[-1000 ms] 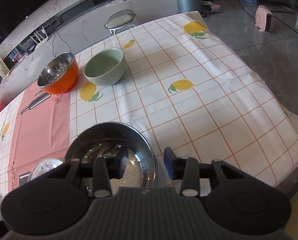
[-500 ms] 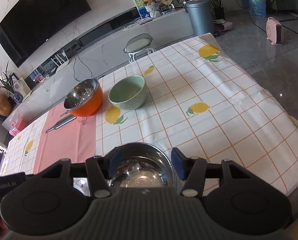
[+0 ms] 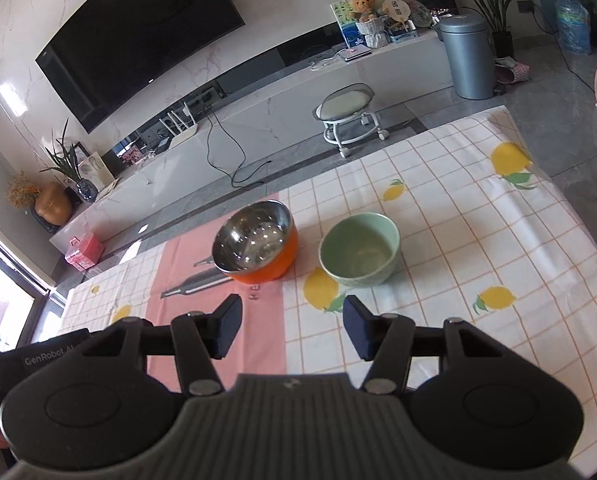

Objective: Organize plates and bowls
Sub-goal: 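Move the right gripper to the orange steel bowl rim, then close the right gripper on the orange bowl rim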

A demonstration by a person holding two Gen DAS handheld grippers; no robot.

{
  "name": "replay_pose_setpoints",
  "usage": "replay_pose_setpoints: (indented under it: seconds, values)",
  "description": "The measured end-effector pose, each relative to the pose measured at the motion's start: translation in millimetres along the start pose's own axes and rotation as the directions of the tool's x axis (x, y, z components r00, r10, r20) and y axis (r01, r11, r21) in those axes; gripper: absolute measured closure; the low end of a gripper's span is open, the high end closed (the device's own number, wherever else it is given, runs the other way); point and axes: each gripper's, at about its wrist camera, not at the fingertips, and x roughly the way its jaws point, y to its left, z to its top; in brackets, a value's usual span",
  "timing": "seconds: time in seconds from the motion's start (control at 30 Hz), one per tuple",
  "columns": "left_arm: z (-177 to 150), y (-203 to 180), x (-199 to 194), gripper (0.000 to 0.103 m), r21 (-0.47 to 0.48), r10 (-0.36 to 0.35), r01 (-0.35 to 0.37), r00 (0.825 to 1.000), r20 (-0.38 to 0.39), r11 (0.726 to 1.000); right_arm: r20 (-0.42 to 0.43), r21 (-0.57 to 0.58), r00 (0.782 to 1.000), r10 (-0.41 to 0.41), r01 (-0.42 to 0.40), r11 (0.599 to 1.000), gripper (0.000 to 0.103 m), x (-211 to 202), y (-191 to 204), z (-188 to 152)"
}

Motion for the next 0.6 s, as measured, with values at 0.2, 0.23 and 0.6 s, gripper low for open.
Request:
replay_pose_setpoints:
  seconds: [0.2,0.23,0.6]
  values:
    - [25,14,24,0.056,-0.023,0.005,-0.004,1.0,0.011,1.0,-0.052,0.016,0.997,0.048,-0.047,0.999,0.047,40,25,28]
    - [30,17,30,0.057,-0.027,0.013,-0.013,1.0,0.007,1.0,-0.067,0.015,0.997,0.044,-0.043,0.999,0.048,49,29,32]
    - [60,41,100,0.057,-0.053,0.041,-0.044,0.997,-0.06,0.998,-0.188,0.02,0.981,-0.051,0.055,0.998,0.062,152,34,52]
